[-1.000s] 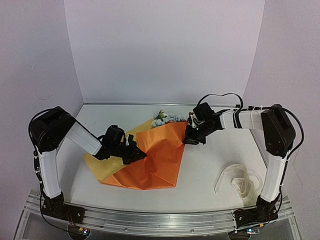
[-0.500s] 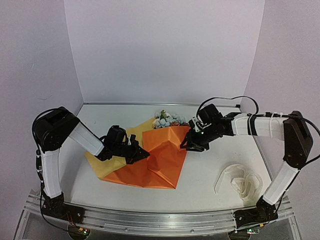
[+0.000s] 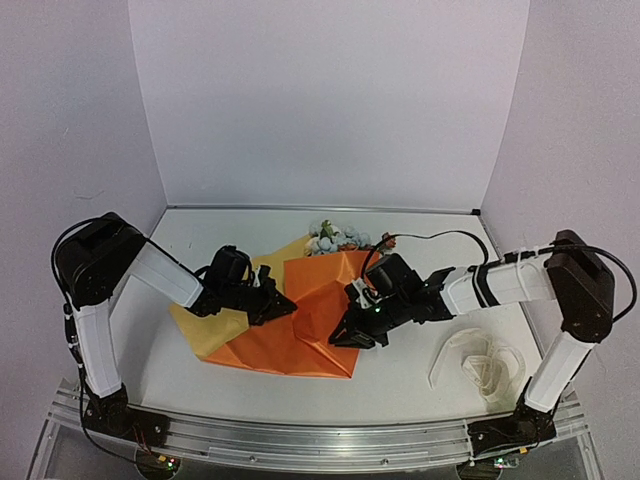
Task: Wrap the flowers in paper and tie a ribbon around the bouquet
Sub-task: Press the fold line on the 2/3-folded wrapping paper.
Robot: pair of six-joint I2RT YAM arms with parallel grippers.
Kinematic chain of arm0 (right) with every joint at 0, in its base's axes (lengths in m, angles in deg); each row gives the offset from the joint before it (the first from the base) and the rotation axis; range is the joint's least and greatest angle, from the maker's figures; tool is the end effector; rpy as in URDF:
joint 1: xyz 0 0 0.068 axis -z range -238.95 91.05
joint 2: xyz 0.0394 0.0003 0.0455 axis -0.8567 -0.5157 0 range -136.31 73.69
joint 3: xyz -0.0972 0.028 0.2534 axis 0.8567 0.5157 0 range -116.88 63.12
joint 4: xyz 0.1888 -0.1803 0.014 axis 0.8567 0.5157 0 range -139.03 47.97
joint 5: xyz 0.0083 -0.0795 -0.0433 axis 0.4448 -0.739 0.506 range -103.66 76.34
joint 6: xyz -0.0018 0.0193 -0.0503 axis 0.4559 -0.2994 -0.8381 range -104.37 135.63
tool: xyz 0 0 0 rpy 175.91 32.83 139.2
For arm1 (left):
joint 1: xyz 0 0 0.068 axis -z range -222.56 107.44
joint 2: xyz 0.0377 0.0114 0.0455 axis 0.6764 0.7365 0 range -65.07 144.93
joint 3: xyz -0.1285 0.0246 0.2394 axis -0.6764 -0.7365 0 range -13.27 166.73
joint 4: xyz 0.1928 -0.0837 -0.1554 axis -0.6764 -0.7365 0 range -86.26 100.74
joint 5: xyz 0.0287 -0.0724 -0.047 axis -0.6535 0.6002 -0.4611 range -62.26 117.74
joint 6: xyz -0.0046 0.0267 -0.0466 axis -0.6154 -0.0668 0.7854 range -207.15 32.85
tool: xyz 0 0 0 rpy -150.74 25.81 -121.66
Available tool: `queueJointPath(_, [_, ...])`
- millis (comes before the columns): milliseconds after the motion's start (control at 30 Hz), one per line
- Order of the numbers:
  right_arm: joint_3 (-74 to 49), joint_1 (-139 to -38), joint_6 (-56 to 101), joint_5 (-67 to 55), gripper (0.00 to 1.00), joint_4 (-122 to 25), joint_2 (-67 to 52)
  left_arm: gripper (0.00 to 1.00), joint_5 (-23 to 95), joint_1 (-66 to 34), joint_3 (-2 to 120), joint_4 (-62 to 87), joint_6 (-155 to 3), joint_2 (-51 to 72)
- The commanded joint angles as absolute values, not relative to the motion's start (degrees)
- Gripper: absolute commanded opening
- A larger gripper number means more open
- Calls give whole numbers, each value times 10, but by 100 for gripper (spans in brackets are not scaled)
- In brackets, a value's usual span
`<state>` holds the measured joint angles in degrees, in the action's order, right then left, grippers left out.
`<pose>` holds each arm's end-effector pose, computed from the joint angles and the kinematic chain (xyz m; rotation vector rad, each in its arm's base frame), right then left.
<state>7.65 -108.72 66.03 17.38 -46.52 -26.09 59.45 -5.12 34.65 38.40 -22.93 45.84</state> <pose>0.2144 0.2818 0.1693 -0.2871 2.7524 1.3252 0.2776 -0.2362 0.1088 -0.2254 2.5571 -1.4734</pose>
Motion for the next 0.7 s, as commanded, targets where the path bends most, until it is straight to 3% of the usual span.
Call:
queueJointPath(0, [114, -1103, 699, 158, 17, -535, -265, 0, 587, -56, 356, 341, -260, 428])
queueJointPath(500, [185, -1127, 732, 135, 13, -593, -321, 1, 575, -70, 396, 255, -316, 445])
queueJointPath(600, [186, -1128, 733, 131, 13, -593, -324, 12, 564, -70, 413, 216, -341, 427])
queueJointPath(667, [184, -1129, 734, 129, 13, -592, -324, 28, 548, -70, 422, 179, -365, 402])
